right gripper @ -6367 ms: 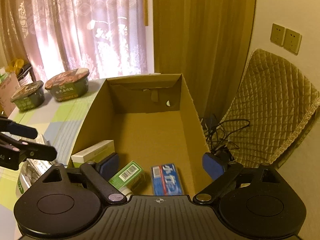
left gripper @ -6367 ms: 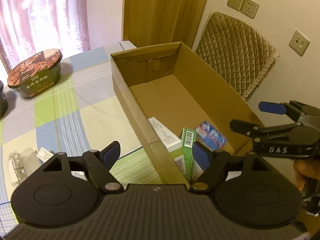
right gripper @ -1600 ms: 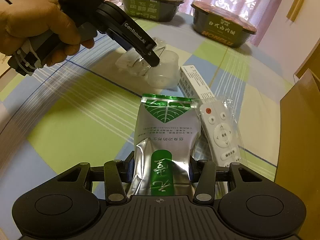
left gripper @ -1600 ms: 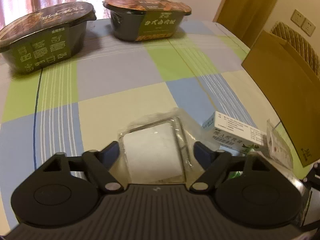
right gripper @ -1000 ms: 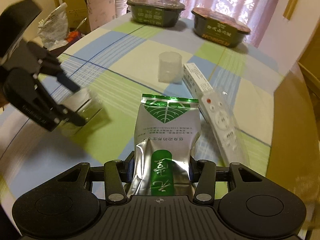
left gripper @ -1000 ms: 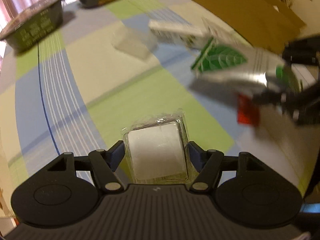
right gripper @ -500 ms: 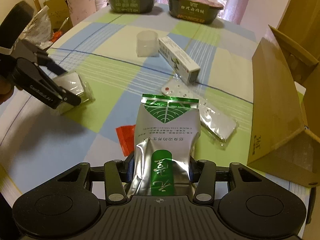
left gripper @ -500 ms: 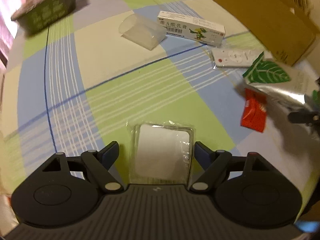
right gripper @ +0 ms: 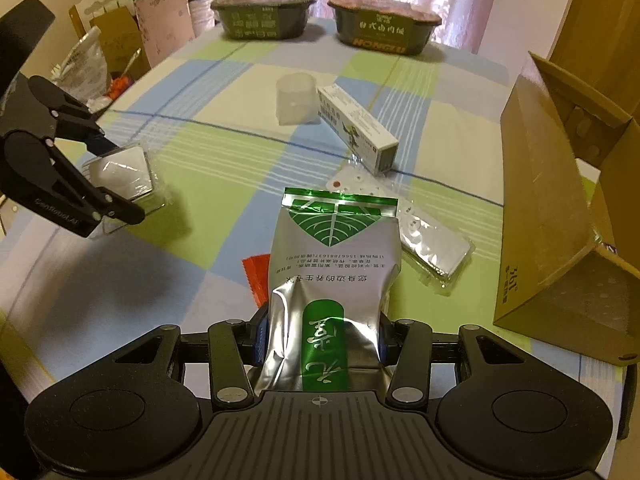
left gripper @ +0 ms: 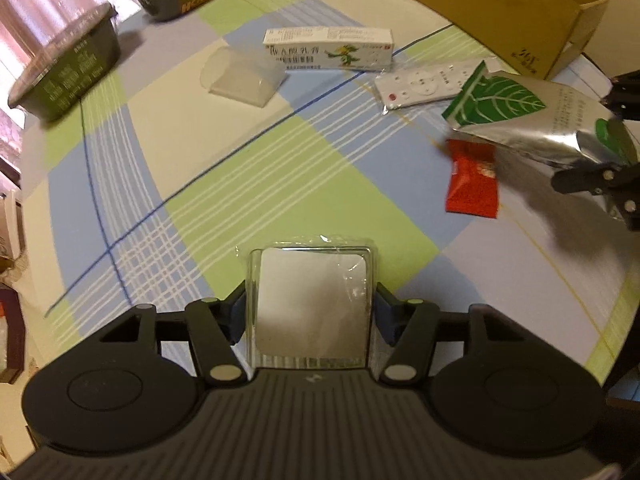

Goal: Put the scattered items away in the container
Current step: 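Carry the tray and tea pouch with both grippers over the cardboard box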

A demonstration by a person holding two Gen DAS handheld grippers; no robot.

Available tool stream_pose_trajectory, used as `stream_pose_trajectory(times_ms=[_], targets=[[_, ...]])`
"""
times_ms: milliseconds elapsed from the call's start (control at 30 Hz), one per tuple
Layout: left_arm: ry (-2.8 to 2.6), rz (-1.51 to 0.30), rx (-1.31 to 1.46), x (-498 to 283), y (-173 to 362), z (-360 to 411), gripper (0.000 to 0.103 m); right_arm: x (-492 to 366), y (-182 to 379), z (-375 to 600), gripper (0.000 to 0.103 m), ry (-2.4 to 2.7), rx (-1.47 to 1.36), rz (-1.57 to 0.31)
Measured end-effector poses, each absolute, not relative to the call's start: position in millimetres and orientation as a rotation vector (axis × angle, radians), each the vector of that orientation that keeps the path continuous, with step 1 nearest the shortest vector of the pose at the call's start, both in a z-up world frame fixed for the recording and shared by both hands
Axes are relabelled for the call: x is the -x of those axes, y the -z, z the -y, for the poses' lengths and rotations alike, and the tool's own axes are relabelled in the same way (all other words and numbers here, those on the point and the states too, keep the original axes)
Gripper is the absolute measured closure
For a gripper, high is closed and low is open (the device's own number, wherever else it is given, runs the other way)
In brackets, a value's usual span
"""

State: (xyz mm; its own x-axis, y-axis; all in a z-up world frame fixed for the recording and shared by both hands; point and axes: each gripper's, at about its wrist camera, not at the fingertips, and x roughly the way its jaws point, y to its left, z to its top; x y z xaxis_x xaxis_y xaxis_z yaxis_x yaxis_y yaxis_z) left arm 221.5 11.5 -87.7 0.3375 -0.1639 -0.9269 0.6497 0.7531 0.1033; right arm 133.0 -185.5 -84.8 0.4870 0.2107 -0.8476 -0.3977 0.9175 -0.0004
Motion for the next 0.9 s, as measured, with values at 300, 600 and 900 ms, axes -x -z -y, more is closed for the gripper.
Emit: stream_pose_trajectory(times_ms=[300, 600, 900], targets=[[0.593, -1.093, -0.482, -181, 50, 6, 0.047, -109, 48, 202, 0.054, -0.344, 0.170, -0.942], [0.640, -1.059, -0.454, -148, 23, 43, 0.047, -88, 16, 237, 0.054, -0.275, 0.119, -0.894], [0.685, -1.023, -0.450, -134, 2, 80, 0.047, -73, -9, 273, 0.054, -0.206, 0.082, -0.841]])
